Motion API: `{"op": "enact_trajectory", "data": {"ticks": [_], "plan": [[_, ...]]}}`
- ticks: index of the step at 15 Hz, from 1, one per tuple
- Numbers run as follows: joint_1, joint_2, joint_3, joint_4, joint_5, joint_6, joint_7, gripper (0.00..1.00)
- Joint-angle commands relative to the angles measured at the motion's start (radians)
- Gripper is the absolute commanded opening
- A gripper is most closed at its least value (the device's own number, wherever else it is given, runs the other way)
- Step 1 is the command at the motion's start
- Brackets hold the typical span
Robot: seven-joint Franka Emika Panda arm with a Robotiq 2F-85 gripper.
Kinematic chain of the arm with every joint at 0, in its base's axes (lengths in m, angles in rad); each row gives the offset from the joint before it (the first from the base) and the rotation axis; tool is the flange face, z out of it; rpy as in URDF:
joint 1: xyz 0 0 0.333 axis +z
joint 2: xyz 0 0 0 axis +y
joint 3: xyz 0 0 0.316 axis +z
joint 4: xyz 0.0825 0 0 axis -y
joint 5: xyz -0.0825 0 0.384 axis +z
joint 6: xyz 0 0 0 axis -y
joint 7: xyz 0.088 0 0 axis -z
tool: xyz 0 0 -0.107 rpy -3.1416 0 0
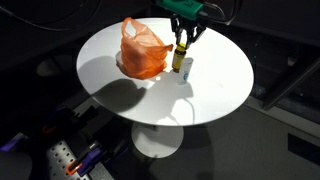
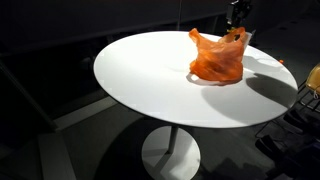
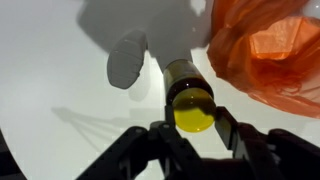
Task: Remove the bottle with a yellow cap from the plastic bag and put it on the table
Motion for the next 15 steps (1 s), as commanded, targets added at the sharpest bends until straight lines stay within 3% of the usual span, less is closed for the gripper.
{"op": "enact_trajectory", "data": {"ticks": [1,4,6,11,15], "plan": [[0.011,0.03,-0.004,0.028,-0.046,0.022,0.035,0.2],[0.01,0.038,-0.001,0.027,-0.052,0.02,0.037,0.2],[0.006,0.037,0.004,0.024,-0.042,0.006,0.029,0.64],[-0.005,-0.043,0.009,-0.017,-0.036,-0.03,-0.008,0.99],[-0.009,-0.124,0.007,-0.021,-0.032,-0.162,-0.031,1.0]]}}
